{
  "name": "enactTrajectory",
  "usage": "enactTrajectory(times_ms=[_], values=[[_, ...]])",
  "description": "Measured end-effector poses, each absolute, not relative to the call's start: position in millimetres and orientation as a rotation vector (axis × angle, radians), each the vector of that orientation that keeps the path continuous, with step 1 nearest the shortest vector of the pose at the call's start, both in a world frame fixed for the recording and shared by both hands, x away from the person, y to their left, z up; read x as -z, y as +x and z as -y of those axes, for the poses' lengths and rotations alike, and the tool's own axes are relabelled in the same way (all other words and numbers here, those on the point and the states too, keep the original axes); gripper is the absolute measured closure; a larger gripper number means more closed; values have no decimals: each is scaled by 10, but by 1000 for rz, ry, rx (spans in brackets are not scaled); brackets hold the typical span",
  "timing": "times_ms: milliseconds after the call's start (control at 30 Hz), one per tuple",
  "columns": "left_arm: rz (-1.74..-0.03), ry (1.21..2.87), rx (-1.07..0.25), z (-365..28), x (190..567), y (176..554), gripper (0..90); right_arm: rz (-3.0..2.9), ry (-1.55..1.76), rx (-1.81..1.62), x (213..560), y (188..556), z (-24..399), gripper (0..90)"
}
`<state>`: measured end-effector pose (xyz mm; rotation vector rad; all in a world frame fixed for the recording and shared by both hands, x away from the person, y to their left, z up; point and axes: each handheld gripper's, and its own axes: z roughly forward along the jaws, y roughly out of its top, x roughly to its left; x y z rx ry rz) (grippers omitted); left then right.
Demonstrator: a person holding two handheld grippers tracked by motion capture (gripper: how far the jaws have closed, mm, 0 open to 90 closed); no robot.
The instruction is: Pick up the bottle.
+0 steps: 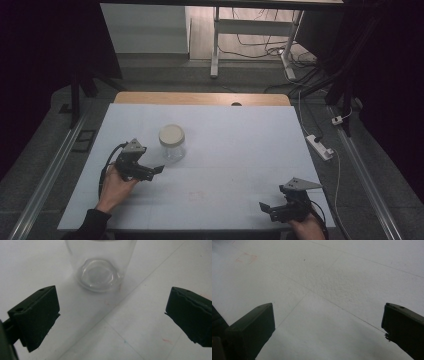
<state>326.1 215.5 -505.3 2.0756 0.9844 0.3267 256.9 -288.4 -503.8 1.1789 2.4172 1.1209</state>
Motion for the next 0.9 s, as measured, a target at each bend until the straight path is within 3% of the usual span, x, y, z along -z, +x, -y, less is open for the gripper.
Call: enactTrajectory(times_ms=[900], values=[[-942,2091,-334,-1777,5174,3927,0,-2420,1179,-1122,5041,2571,2885,0]])
